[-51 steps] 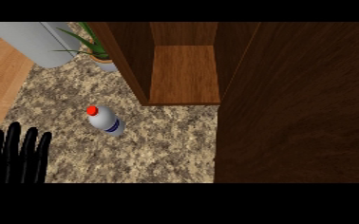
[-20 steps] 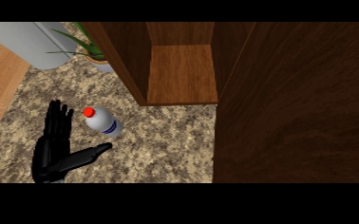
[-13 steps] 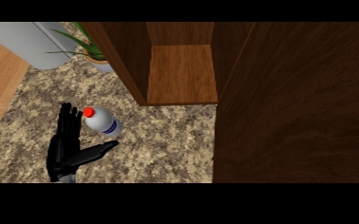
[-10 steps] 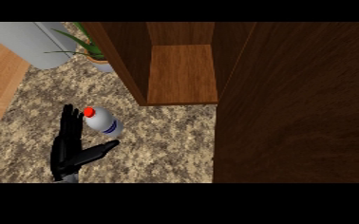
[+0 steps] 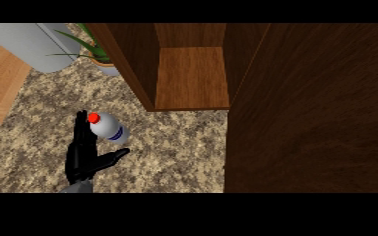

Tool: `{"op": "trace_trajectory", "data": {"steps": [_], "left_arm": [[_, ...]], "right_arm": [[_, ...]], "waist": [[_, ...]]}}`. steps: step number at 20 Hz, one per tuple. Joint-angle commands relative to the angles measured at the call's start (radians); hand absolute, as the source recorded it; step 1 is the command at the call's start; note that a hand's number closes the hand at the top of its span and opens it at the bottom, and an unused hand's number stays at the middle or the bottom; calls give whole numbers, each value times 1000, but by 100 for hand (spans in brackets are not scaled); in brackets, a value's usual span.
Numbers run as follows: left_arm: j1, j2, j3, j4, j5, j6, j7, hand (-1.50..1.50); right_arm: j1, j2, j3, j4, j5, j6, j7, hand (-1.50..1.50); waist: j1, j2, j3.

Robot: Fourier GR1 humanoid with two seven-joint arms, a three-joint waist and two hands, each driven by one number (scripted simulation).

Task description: Pick up the bottled water, place it into the cabinet and close the cabinet

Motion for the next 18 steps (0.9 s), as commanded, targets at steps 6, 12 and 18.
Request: {"op": "trace_trajectory", "data": {"steps": [6, 12, 18], "left_arm": [[-124, -17, 50, 203, 50, -158, -132, 150], [-173, -41, 88, 283, 107, -272, -184, 150], [-182, 37, 81, 289, 87, -323, -174, 150]], "right_arm": [[99, -26, -67, -173, -168, 1, 32, -150], [70, -21, -35, -182, -126, -38, 46, -150], [90, -75, -122, -200, -197, -35, 40, -150]], "waist": [[-3, -1, 1], [8, 1, 1], [10, -1, 1]]}}
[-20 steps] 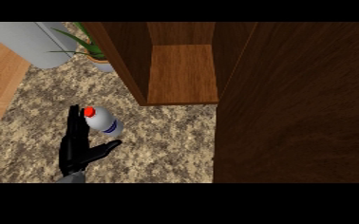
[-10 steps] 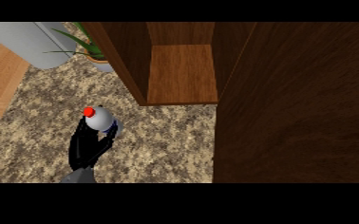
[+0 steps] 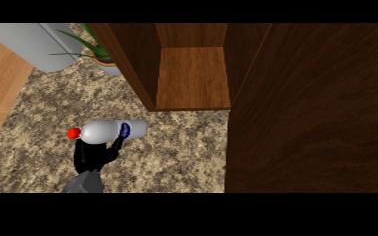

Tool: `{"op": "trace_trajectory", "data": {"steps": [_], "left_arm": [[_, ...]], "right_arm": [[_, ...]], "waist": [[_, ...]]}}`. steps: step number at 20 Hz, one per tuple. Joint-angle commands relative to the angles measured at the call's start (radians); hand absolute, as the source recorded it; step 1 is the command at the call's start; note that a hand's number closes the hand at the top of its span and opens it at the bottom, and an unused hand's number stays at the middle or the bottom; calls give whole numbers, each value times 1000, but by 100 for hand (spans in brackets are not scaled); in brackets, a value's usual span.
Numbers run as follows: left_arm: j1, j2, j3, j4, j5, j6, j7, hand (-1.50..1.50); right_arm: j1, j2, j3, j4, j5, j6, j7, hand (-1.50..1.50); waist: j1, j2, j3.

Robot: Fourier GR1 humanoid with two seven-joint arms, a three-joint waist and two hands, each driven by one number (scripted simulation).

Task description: Pick up the bottled water, place it into the cabinet and close the cabinet

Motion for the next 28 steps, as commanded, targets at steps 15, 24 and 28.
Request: {"op": "trace_trajectory", "data": {"steps": [15, 24, 28], "left_arm": [[-28, 113, -94, -62, -105, -44, 80, 150], [-8, -25, -222, -370, -145, 125, 273, 150], [-44, -55, -233, -458, -158, 237, 369, 150]], "right_arm": [[59, -14, -37, -215, -139, -63, 64, -150], [130, 7, -43, -181, -125, 1, -8, -150], [124, -8, -54, -187, -141, -3, 5, -150]], "waist": [[18, -5, 2], [14, -13, 3], [11, -6, 2]]}}
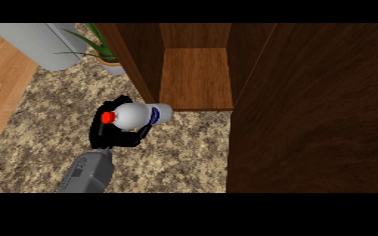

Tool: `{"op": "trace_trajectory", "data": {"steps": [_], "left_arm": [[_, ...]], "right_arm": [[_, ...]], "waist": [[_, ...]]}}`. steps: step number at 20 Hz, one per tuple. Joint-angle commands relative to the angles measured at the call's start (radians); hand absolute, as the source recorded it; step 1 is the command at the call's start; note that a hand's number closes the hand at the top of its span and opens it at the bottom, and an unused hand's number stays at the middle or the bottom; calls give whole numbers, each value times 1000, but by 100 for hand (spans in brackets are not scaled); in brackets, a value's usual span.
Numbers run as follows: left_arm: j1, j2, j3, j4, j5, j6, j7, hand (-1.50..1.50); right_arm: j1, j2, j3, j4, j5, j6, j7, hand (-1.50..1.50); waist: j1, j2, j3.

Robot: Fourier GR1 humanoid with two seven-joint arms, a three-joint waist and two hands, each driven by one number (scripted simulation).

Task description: Pick up the bottled water, place it into the cabinet and close the cabinet

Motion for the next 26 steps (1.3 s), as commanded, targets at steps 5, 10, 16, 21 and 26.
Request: {"op": "trace_trajectory", "data": {"steps": [5, 10, 16, 21, 26], "left_arm": [[-76, -64, -149, -151, -16, 260, 125, 150], [-123, -64, -231, -144, -11, 389, 122, 150], [-201, -63, -268, -114, -47, 545, 211, 150], [-274, -34, -260, -53, -79, 612, 292, 150], [-298, -61, -273, -18, -103, 674, 306, 150]], "right_arm": [[33, 0, -19, -221, -105, -68, 81, -150], [21, -17, -24, -191, -119, -62, 78, -150], [-12, -23, 10, -181, -107, -94, 86, -150], [-26, -58, -25, -87, -124, -24, 26, -150], [-47, -72, -11, -75, -144, -37, 31, -150]], "waist": [[-12, 4, -1], [-24, 6, -2], [-28, 10, -2], [-50, 11, -1], [-63, 16, -2]]}}
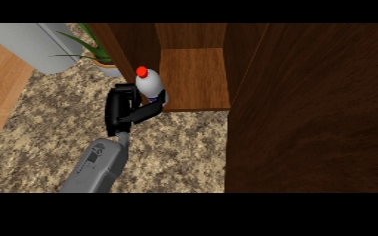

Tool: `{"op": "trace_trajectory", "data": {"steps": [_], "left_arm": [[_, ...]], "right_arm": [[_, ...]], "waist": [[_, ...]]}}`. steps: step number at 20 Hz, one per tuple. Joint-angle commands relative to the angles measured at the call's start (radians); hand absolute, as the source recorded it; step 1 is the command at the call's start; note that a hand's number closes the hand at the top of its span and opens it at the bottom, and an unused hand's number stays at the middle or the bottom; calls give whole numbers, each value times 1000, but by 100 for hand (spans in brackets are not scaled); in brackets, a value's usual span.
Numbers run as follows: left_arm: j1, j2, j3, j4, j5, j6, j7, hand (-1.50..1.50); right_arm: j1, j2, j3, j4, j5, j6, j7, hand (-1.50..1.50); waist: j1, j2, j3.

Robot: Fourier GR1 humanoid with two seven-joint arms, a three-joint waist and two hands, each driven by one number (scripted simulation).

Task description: Pick up the bottled water, place it into the cabinet and close the cabinet

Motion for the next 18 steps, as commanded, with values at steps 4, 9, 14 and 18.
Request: {"op": "trace_trajectory", "data": {"steps": [4, 9, 14, 18], "left_arm": [[-232, -72, -19, 106, 2, -12, 102, 150], [-242, -64, -9, 142, -13, 22, 76, 150], [-255, -49, -21, 131, -49, 78, 81, 150], [-265, 2, -8, 123, -64, 99, 92, 150]], "right_arm": [[24, 15, 40, -96, -50, -2, 21, -150], [-4, -2, 26, -39, -76, 12, -2, -150], [-21, -12, 39, -53, -51, -1, 3, -150], [-10, -29, 32, -28, -49, 36, -12, -150]], "waist": [[-57, 20, -4], [-68, 26, -4], [-81, 30, -5], [-110, 30, -4]]}}
